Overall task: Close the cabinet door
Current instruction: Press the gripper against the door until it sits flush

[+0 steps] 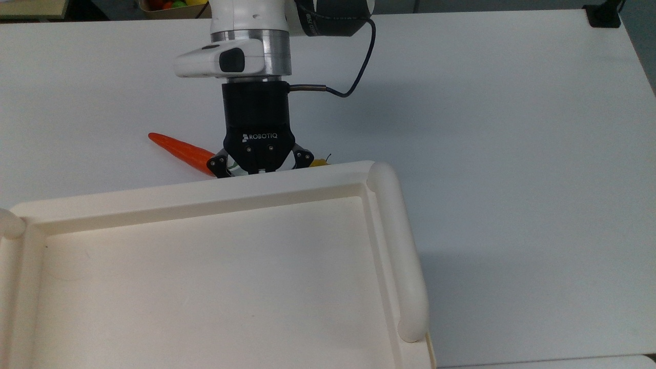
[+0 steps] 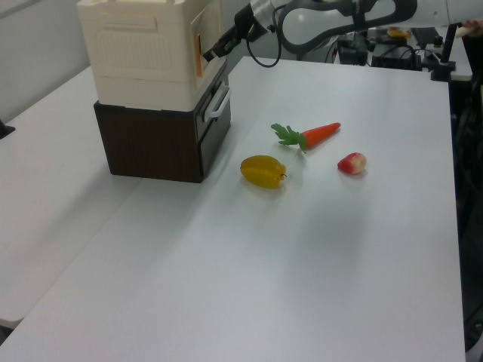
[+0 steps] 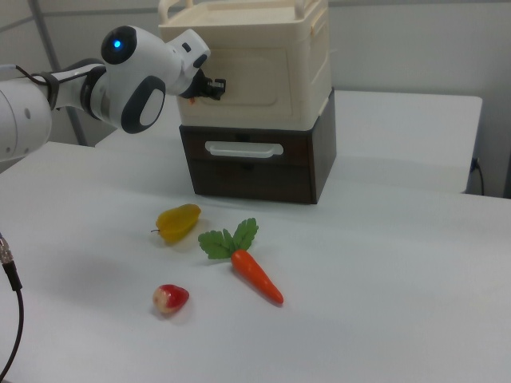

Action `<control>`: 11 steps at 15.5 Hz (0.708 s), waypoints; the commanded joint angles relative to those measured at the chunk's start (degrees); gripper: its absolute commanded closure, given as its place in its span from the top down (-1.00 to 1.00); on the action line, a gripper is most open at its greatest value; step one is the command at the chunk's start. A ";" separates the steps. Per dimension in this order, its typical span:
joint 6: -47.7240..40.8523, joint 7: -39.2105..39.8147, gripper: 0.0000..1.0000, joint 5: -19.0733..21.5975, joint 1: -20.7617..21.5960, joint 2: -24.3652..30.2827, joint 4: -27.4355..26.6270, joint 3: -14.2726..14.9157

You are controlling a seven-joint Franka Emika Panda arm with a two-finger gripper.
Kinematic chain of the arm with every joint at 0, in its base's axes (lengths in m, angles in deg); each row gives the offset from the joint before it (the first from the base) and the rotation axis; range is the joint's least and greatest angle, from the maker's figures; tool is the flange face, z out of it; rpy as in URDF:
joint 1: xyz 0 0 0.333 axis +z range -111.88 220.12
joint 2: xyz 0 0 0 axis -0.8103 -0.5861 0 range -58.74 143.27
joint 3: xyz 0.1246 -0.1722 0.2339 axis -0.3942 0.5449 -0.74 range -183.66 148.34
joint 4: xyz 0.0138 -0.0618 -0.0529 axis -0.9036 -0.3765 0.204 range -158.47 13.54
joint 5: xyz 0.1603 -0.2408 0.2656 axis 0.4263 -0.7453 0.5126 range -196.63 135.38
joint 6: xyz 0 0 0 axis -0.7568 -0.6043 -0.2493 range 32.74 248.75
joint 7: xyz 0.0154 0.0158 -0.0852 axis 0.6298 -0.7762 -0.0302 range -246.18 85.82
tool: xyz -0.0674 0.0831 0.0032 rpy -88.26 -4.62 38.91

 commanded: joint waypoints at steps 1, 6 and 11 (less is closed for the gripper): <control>4.89 -4.14 -1.00 0.22 0.85 -1.24 1.03 -0.56; 4.90 -4.24 -1.00 0.22 0.85 -0.89 0.42 -0.57; 3.67 -4.59 -1.00 0.83 0.77 3.49 -6.34 -1.70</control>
